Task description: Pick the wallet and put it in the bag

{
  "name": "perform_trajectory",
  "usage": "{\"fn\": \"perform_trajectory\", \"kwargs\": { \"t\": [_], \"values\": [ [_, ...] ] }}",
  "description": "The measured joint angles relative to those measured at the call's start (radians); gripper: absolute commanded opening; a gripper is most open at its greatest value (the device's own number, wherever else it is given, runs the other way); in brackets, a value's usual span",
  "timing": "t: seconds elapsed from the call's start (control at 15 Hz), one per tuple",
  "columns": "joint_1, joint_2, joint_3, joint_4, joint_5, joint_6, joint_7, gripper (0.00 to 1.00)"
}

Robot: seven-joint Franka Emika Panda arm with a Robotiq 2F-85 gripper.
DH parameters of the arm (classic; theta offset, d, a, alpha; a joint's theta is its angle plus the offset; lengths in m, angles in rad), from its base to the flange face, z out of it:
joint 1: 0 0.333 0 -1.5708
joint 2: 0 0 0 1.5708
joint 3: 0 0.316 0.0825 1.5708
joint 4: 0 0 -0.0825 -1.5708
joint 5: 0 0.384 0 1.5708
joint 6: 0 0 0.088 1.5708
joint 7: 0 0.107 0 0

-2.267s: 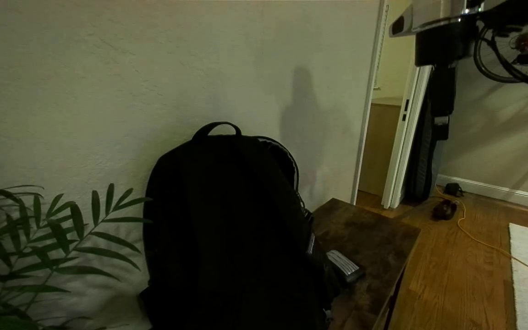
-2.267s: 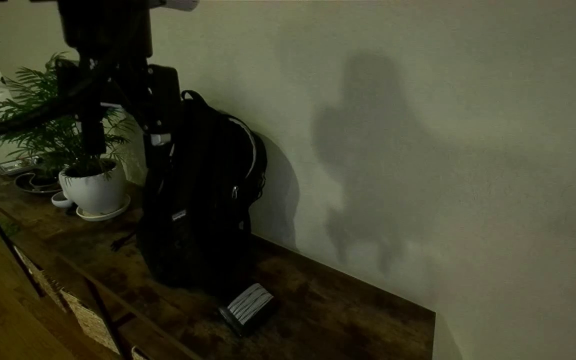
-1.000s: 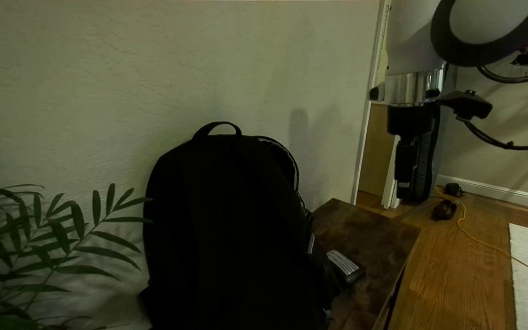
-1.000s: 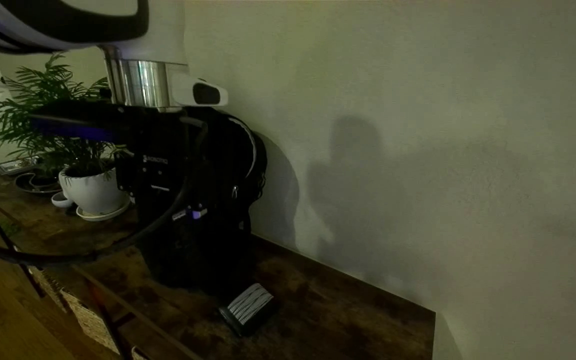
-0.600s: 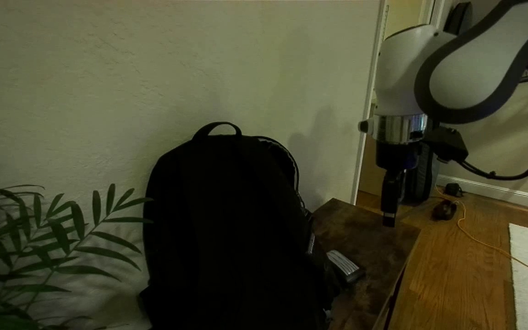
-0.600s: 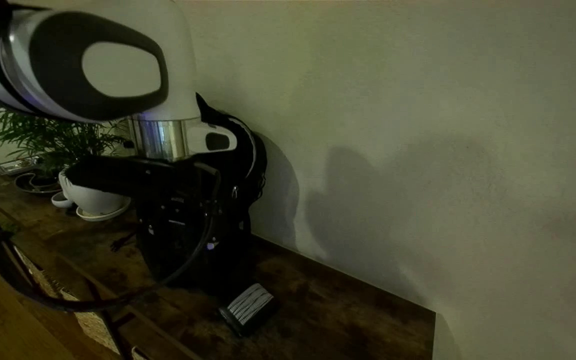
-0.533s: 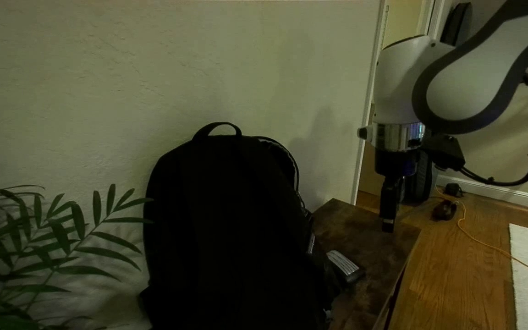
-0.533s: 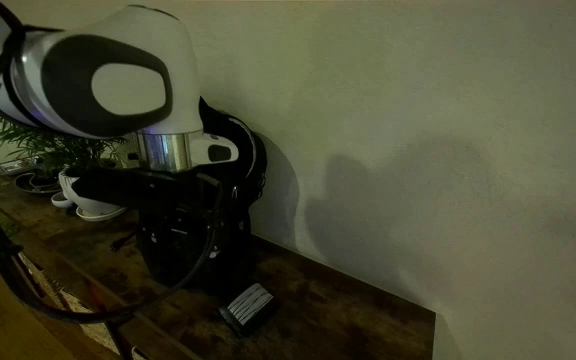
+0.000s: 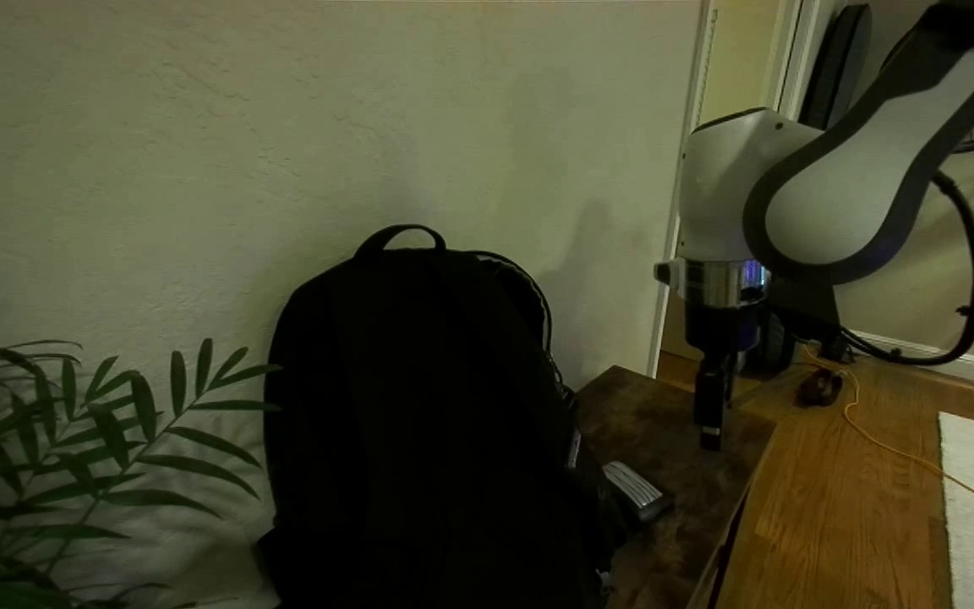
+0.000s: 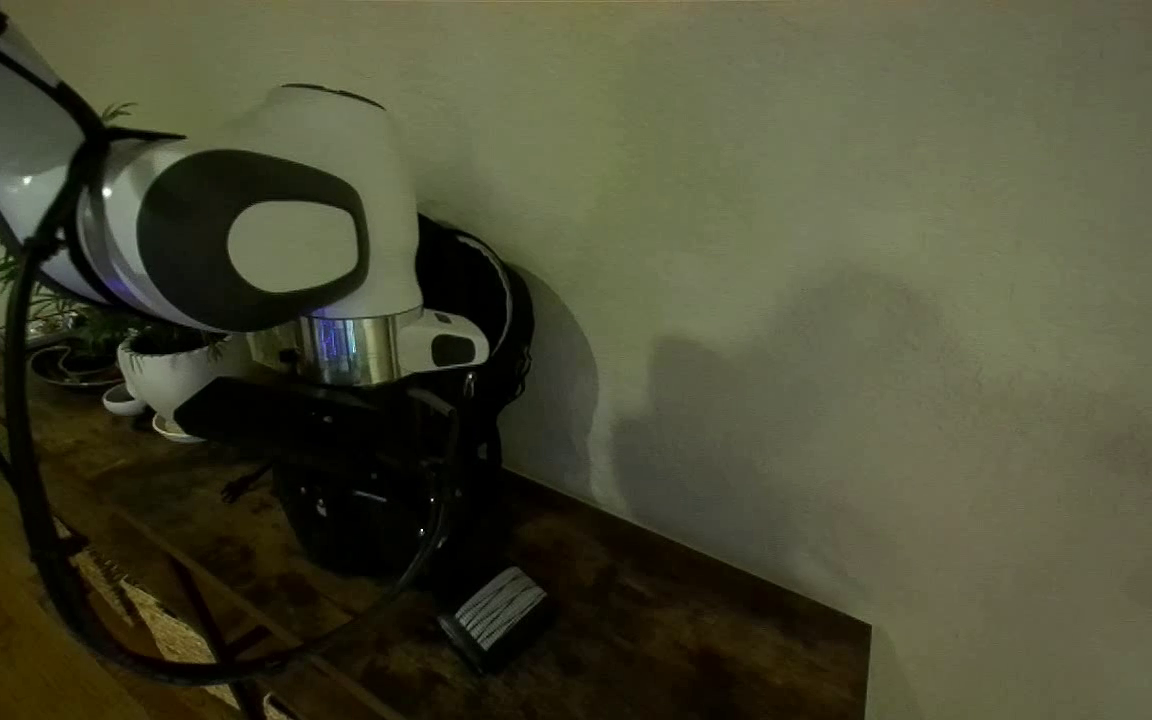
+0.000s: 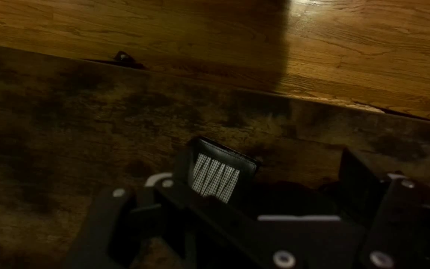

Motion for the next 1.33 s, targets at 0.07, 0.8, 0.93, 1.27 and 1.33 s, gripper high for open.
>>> {"fn": "perform_trajectory", "kwargs": {
  "t": [0.07,0.8,0.93,1.27,1.33],
  "values": [
    [0.000,0.000,0.000,0.001,0.000,0.000,0.000,1.00],
    [0.013,0.165,-0.011,0.071,0.000,0.109,0.078,1.00],
    [0.030,0.219,-0.028,0.101,0.000,0.149,0.111,1.00],
    [0.090,0.320,-0.074,0.175,0.000,0.191,0.182,1.00],
    [0.104,0.335,-0.085,0.186,0.000,0.204,0.197,1.00]
  ]
}}
